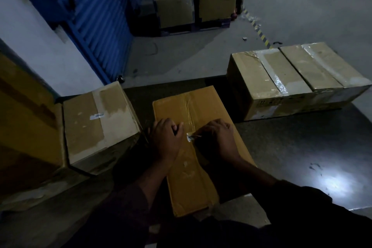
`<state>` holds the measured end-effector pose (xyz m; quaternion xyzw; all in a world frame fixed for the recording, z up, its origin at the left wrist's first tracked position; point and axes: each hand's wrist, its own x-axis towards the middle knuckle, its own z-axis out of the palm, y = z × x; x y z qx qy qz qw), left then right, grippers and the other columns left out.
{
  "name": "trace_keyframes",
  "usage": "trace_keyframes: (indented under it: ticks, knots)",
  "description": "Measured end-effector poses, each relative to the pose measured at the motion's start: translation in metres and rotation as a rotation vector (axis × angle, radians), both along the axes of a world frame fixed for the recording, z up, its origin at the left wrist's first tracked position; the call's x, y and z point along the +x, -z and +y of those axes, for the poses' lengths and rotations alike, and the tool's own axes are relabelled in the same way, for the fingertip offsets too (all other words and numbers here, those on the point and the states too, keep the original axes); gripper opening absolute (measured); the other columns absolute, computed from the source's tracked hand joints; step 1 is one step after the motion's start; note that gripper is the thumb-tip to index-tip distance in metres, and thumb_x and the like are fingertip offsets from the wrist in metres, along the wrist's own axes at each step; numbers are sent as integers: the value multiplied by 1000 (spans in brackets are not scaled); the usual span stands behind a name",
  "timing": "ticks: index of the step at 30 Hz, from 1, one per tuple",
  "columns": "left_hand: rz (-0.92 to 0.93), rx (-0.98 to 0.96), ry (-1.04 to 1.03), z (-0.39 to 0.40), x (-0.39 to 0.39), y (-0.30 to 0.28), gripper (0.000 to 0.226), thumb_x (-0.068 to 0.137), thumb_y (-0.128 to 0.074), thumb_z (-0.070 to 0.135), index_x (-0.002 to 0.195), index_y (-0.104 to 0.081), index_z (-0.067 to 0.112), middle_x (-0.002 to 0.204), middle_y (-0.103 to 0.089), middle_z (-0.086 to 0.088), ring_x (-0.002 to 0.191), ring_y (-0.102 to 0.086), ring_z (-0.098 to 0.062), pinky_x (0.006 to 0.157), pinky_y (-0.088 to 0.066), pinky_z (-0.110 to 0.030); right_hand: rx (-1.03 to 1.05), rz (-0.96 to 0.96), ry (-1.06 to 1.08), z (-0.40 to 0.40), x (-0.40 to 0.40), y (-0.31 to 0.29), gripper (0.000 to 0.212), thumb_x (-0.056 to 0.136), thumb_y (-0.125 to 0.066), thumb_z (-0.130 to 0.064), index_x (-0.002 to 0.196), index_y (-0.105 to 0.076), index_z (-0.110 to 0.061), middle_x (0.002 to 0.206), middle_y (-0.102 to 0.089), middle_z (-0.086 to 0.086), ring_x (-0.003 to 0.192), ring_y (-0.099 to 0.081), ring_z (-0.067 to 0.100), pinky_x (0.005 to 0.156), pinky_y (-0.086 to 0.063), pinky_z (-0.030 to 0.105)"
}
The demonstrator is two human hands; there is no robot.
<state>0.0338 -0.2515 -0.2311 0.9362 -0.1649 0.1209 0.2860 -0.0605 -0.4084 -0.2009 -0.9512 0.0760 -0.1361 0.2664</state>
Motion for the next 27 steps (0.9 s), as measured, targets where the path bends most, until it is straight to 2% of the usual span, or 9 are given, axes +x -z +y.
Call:
trace_keyframes:
  ticks: [5,9,12,14,17,19,21,24,27]
  knots:
    - [29,10,-21,0,-2,-3,35,86,-45,54,63,-31,33,70,-45,10,78,-51,-20,79,-49,-47,48,-8,-58,-5,-1,3,12,77,-72,-45,88,-72,-39,91,-62,-20,95,-47,6,81,-21,27]
    - [50,-8,-33,-1,-4,-5,33,87,-48,51,64,-34,32,71,-47,9,80,-52,-20,79,-49,-48,229,-53,-64,-10,-8,4,14,77,-76,-36,83,-66,-44,86,-60,-25,91,-48,1,82,-37,29]
    - [73,-13,-37,-1,-4,-6,33,87,-53,47,64,-36,31,71,-49,7,79,-52,-20,81,-48,-47,318,-91,-45,-17,-16,6,11,83,-70,-23,86,-71,-34,90,-65,-18,93,-53,7,76,-44,30]
    - [82,2,-36,-1,-5,-7,32,87,-53,47,64,-36,31,71,-50,6,79,-53,-21,81,-48,-47,351,-99,-24,-16,-20,1,9,85,-64,-33,89,-71,-33,92,-65,-19,94,-55,4,77,-46,25]
    - [79,37,-19,-1,-7,-10,31,89,-52,45,66,-37,30,73,-51,4,81,-53,-23,81,-48,-48,418,-146,25,-12,-25,-10,14,82,-56,-54,91,-63,-46,93,-62,-25,94,-57,-2,76,-44,14]
    - [76,69,15,-2,-10,-12,30,90,-52,44,68,-40,28,75,-52,3,84,-53,-22,82,-47,-48,477,-138,46,-13,-29,-9,30,82,-56,-58,106,-64,-43,97,-63,-24,96,-59,-2,79,-48,16]
    - [84,107,62,-4,-14,-13,28,91,-51,44,70,-43,28,77,-52,5,85,-52,-20,84,-46,-45,518,-87,92,-16,-33,-8,40,83,-59,-54,118,-65,-35,100,-67,-17,95,-63,1,82,-55,27]
    - [98,63,155,-10,-19,-14,29,90,-58,41,69,-45,27,74,-51,7,82,-52,-19,80,-43,-40,618,-94,191,-17,-37,-11,21,85,-69,-36,102,-73,-25,95,-73,-12,88,-69,4,79,-59,37]
    - [129,-7,273,-28,-26,-24,31,91,-59,44,68,-44,29,71,-49,10,77,-49,-15,71,-45,-38,729,-151,286,-20,-48,-21,11,87,-71,-22,96,-75,-17,92,-75,-7,88,-70,9,81,-58,37]
